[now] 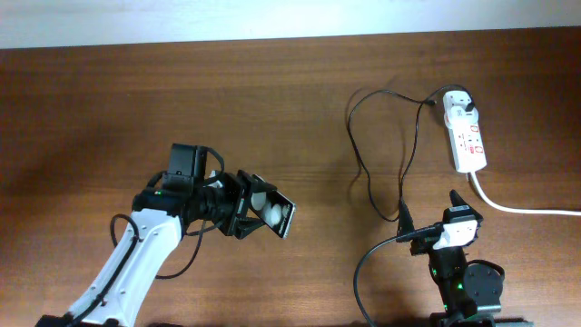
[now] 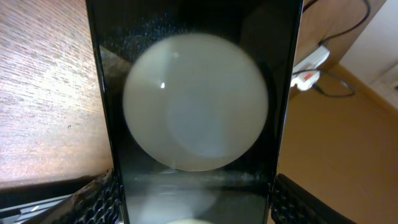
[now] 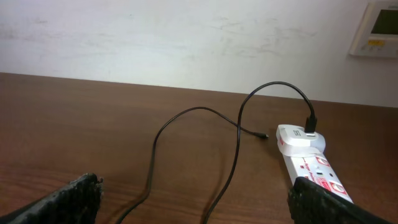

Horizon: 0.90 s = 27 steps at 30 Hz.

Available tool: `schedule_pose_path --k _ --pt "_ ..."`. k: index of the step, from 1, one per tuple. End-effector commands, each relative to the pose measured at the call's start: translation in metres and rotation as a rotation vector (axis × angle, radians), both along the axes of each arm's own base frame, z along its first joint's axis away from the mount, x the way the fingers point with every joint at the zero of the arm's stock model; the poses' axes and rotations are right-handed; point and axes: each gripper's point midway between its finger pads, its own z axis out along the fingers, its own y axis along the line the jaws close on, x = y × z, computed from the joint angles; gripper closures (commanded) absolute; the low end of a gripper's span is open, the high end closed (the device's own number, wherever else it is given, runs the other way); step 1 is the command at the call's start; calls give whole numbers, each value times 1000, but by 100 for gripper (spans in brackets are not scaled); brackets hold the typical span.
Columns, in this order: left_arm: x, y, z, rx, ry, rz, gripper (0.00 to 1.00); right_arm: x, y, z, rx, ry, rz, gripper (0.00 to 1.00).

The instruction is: Plug charger to phone and switch on socket

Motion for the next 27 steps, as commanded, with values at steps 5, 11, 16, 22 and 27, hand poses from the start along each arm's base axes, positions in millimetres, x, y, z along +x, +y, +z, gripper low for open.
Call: schedule_pose_path --k 5,11,16,22,27 --pt "-8 -14 15 -107 -70 -130 37 0 -2 -3 -8 3 -9 1" --pt "-9 -14 16 -110 -69 -131 37 0 -2 -2 -7 3 -9 1" --pt "-9 -14 16 -110 -68 -131 36 0 2 -2 11 4 15 1" --pt "-9 -15 17 -117 -67 -134 34 -22 68 5 908 269 339 1" --pt "-9 -14 17 -116 -68 -133 33 -46 100 5 1177 511 499 1"
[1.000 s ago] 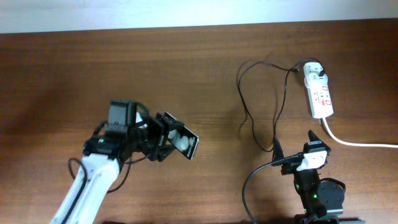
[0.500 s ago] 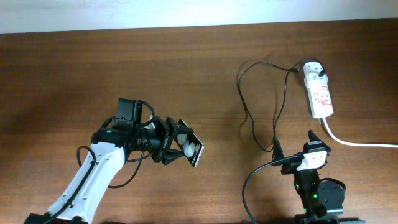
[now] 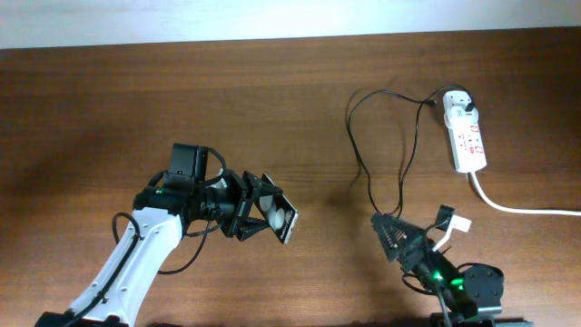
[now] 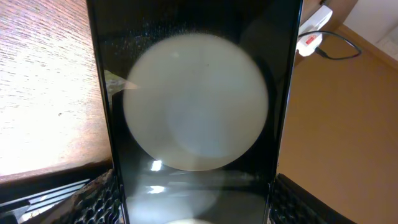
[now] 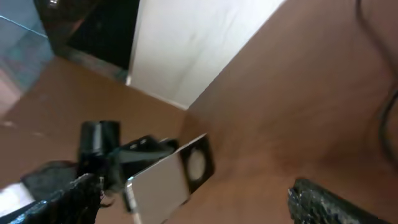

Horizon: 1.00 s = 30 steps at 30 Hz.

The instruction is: Plug charger to phone and switch on socket

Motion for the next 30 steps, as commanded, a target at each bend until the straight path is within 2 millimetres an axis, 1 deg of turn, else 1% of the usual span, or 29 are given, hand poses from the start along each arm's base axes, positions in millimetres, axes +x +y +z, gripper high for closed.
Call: schedule_pose_path --k 1,2,3,6,8,9,12,14,16,18,19,21,22,24,26,27,28,30 --pt "-1 -4 8 -40 -18 -27 33 -8 9 -2 11 8 69 1" --pt "-1 -4 8 -39 -18 -27 33 -10 11 -4 -135 -108 94 1" --pt "-1 -3 7 -35 -19 -25 32 -12 13 -6 -213 -176 118 1" --pt "0 -2 6 -23 -22 -20 32 -15 13 -6 -244 -136 124 1" --pt "1 -1 4 -13 -24 -15 32 -18 8 1 -324 -71 114 1" --pt "1 -1 4 -13 -24 -15 32 -19 6 8 -342 -51 109 1" --pt "1 -1 4 -13 -24 -15 32 -19 5 44 -381 10 126 1" --pt "1 -1 4 -13 -24 -15 31 -18 6 78 -378 22 133 1" --pt "1 -1 4 -13 -24 -15 31 -18 5 103 -379 25 131 1" --pt "1 -1 4 -13 -24 -15 30 -14 2 114 -390 77 118 1" --pt "1 -1 4 -13 -24 -16 30 -7 2 122 -408 94 131 1" --pt "1 -1 4 -13 -24 -16 30 3 1 130 -424 139 138 1" --pt "1 -1 4 -13 -24 -16 30 9 -1 132 -441 174 135 1" --pt "1 -1 4 -13 -24 -16 30 18 11 133 -526 218 194 1" --pt "1 -1 4 -13 -24 -16 30 22 34 128 -584 239 272 1" --pt "1 -1 4 -12 -31 -20 30 25 52 116 -645 258 319 1" --pt "1 -1 4 -11 -40 -26 30 26 69 99 -702 288 370 1" --pt "1 -1 4 -11 -40 -26 30 25 89 73 -769 340 436 1"
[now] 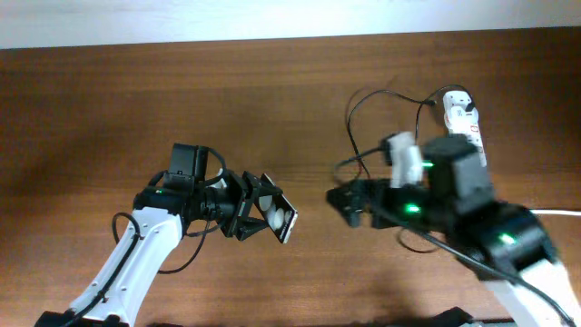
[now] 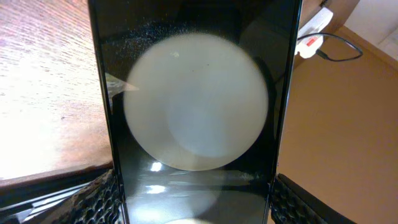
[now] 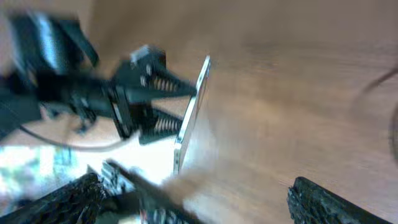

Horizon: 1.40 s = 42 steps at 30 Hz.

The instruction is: Plug charger to phone and switch on socket

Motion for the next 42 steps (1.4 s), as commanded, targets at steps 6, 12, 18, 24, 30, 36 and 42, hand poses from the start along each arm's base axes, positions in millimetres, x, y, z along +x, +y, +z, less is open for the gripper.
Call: schedule_pose_path --k 6,12,18,24,30,36,42 --pt "13 -4 12 -51 18 60 32 9 55 -58 -170 88 11 1" --pt "28 -5 18 -63 -17 109 31 26 72 -75 -191 79 -53 1" --pt "30 -5 18 -73 21 140 31 37 82 -85 -188 75 -53 4" --pt "32 -4 18 -68 29 160 31 43 85 -81 -174 46 -64 36" --pt "38 -5 22 -89 53 199 31 48 89 -77 -151 22 -65 56" --pt "45 -4 24 -89 26 218 31 51 91 -75 -140 11 -66 69" --pt "45 -4 24 -94 40 231 30 51 92 -76 -139 10 -66 79"
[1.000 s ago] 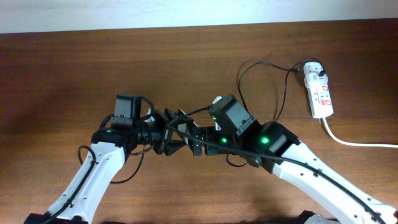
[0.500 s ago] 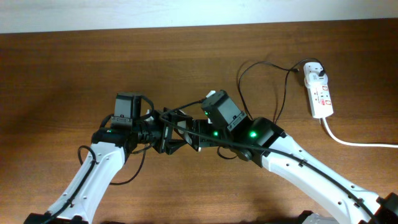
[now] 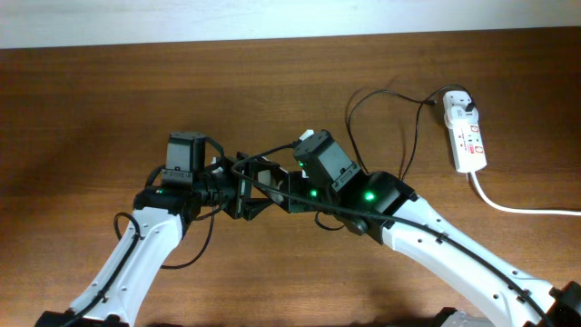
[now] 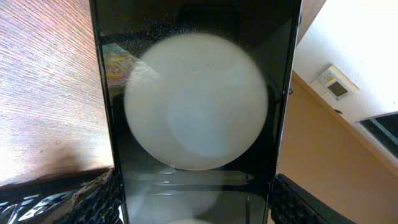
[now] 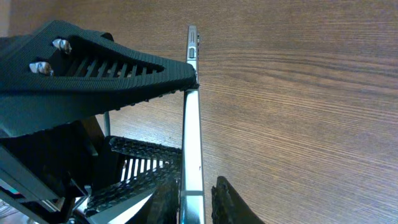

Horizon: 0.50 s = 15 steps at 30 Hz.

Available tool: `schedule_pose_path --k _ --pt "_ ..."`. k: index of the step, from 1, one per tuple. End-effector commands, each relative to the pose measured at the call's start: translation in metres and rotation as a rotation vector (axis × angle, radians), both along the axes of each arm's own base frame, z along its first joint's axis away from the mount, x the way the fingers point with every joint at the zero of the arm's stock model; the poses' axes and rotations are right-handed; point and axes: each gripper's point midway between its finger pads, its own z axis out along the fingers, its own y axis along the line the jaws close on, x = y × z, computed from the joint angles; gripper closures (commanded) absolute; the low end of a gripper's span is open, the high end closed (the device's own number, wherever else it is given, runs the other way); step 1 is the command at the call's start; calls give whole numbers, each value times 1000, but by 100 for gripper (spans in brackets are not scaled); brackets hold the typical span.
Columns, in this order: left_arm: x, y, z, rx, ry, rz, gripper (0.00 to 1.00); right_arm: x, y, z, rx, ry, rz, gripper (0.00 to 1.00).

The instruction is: Plug charger to phone and switch on socket

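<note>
The phone (image 4: 196,112), black glass mirroring a pale disc, fills the left wrist view. My left gripper (image 3: 238,189) is shut on it and holds it on edge above the table. In the right wrist view the phone (image 5: 192,106) shows edge-on, and my right gripper (image 5: 194,202) is shut on its thin edge, with one fingertip (image 5: 227,200) on each face. The black charger cable (image 3: 356,113) loops over the table to the white charger (image 3: 463,103) in the socket strip (image 3: 468,143). Its free tip lies near the strip.
The right arm (image 3: 427,236) stretches across the middle of the brown table (image 3: 109,100) and covers part of the cable loop. A white mains cord (image 3: 526,209) runs from the strip off the right edge. A pale wall borders the far side.
My right gripper was open and short of the phone at mid table. Now it sits against the left gripper, fingers shut on the phone's edge. The left gripper still holds the phone.
The left gripper held the phone off the table throughout. The right arm first sat folded at the front right, open, facing the socket strip. Then its wrist faced the phone, then it was stretched out at mid table. Now it grips the phone too.
</note>
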Motion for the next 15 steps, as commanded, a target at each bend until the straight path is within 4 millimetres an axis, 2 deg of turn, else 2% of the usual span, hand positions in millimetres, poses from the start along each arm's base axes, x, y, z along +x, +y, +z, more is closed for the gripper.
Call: schedule_pose_path --k 1,7,10,14,15 --pt "3 -1 7 -22 -6 5 30 2 4 2 -4 -14 8 81" --pt "4 -1 6 -17 -6 9 30 0 3 1 -7 -8 10 94" --pt "4 -1 6 -17 -6 9 27 0 3 1 -6 -9 9 96" --pt "4 -1 6 -16 -11 6 18 1 3 1 -7 -8 8 96" --pt "4 -1 7 -8 -42 -11 10 2 1 3 0 -10 4 96"
